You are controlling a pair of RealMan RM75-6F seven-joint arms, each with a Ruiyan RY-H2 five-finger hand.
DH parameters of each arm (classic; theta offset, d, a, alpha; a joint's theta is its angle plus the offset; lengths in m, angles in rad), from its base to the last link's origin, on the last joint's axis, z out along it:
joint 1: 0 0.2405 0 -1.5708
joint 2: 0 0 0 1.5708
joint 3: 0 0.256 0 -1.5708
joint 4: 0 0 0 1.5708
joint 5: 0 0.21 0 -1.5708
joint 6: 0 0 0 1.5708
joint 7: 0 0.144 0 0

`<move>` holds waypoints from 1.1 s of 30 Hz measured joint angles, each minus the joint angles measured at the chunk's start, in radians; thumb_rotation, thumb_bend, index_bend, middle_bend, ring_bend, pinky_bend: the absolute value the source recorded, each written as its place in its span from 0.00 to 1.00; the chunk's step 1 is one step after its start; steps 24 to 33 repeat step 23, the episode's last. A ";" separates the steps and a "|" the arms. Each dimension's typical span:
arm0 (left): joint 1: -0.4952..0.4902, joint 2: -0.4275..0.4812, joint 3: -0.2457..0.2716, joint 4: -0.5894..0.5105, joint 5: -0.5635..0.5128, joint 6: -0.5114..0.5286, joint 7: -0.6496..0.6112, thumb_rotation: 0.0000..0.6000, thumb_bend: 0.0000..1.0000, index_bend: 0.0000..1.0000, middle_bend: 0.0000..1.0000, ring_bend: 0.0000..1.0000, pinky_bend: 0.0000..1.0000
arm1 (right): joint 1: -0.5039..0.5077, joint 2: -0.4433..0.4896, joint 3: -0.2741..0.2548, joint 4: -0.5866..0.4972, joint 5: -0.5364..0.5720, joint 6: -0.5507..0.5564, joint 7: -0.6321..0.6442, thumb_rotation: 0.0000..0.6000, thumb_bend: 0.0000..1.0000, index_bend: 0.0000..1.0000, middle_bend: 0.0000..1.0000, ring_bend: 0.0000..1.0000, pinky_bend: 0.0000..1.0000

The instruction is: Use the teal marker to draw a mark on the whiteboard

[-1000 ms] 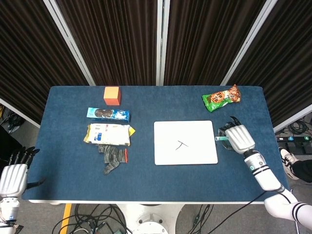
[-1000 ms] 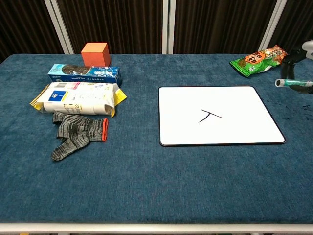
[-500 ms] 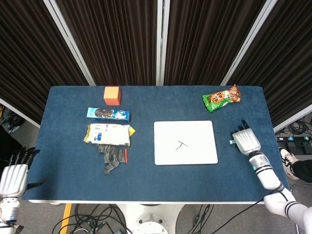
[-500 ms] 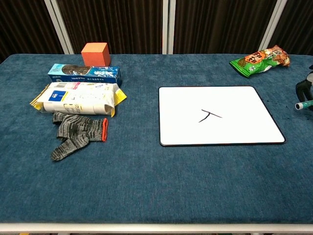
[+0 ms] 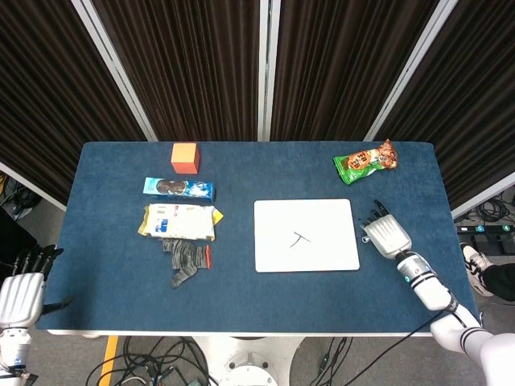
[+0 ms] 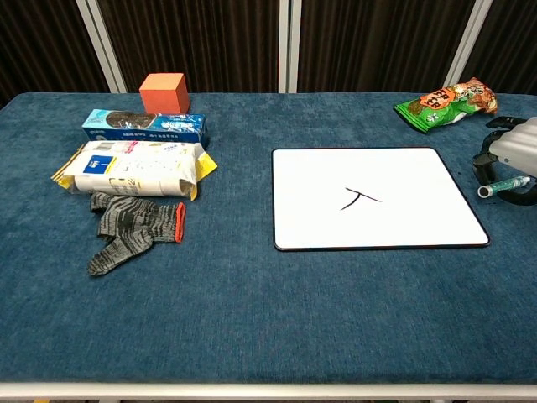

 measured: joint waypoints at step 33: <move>-0.009 -0.007 -0.017 0.002 0.016 0.023 0.027 1.00 0.07 0.17 0.11 0.02 0.00 | -0.291 0.372 0.057 -0.694 0.108 0.418 -0.051 1.00 0.43 0.11 0.22 0.05 0.00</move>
